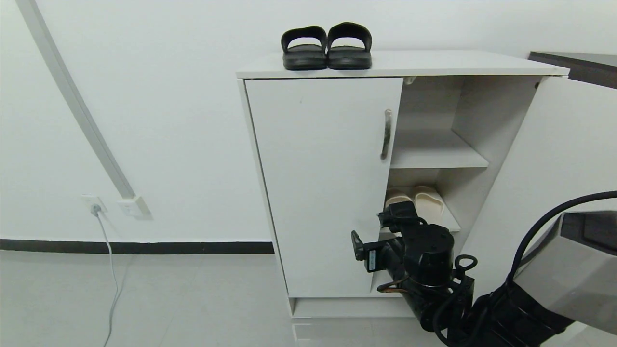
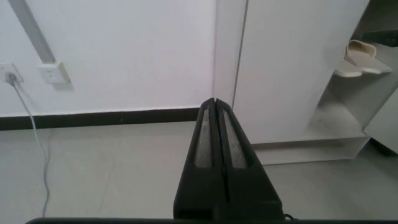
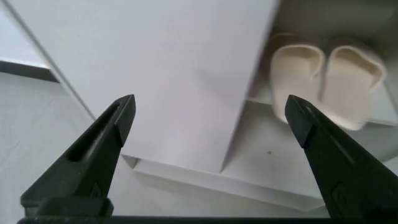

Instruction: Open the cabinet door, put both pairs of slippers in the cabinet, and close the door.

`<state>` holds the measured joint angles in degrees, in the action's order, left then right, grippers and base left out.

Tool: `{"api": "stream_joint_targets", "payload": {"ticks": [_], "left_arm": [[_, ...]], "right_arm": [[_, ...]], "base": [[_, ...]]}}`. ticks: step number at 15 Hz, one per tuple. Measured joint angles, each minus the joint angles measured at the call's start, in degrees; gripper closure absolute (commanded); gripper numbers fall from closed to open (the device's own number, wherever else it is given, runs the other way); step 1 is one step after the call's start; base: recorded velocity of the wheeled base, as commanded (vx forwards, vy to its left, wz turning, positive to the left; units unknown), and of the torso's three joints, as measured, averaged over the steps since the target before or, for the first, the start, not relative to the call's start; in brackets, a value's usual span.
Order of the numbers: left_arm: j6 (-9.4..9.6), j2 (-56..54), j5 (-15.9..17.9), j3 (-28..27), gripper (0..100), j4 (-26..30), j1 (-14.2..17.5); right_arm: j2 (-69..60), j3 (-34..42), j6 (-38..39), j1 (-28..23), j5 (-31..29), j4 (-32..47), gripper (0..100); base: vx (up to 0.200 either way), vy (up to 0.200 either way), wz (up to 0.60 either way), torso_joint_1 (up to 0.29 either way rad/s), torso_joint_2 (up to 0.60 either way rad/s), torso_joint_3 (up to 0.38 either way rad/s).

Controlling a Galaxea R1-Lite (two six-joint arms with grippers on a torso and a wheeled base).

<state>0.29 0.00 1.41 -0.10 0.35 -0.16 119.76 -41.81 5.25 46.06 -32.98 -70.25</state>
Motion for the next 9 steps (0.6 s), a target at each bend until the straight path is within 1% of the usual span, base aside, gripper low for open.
{"api": "stream_joint_targets", "payload": {"ticks": [6, 9], "left_arm": [[0.00, 0.00, 0.00, 0.00, 100, 0.00, 0.02], [0.02, 0.00, -0.02, 0.00, 100, -0.02, -0.02]], "right_arm": [[0.00, 0.15, 0.05, 0.00, 0.02, -0.04, 0], [0.02, 0.37, 0.02, -0.04, 0.00, -1.34, 0]], "base": [[0.000, 0.200, 0.00, 0.001, 0.00, -0.001], [0.000, 0.000, 0.00, 0.000, 0.00, 0.000]]}}
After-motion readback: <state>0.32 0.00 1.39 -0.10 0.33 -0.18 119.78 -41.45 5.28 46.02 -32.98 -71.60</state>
